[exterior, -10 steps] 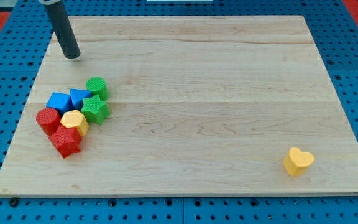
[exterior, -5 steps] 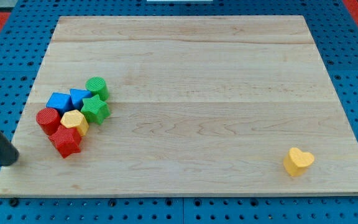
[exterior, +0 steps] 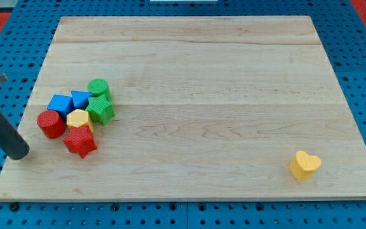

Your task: Separate the red star from the group of blocks

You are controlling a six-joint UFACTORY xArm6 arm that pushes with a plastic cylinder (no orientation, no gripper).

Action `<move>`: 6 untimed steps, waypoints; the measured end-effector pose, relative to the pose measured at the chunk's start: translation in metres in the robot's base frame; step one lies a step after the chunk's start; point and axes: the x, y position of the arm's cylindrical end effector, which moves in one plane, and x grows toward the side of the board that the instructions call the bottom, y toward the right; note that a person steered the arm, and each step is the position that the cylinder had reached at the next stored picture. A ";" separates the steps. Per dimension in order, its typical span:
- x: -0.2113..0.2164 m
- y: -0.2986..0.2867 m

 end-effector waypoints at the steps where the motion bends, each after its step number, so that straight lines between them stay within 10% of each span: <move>1: -0.008 0.003; 4: -0.036 0.165; 6: -0.032 0.131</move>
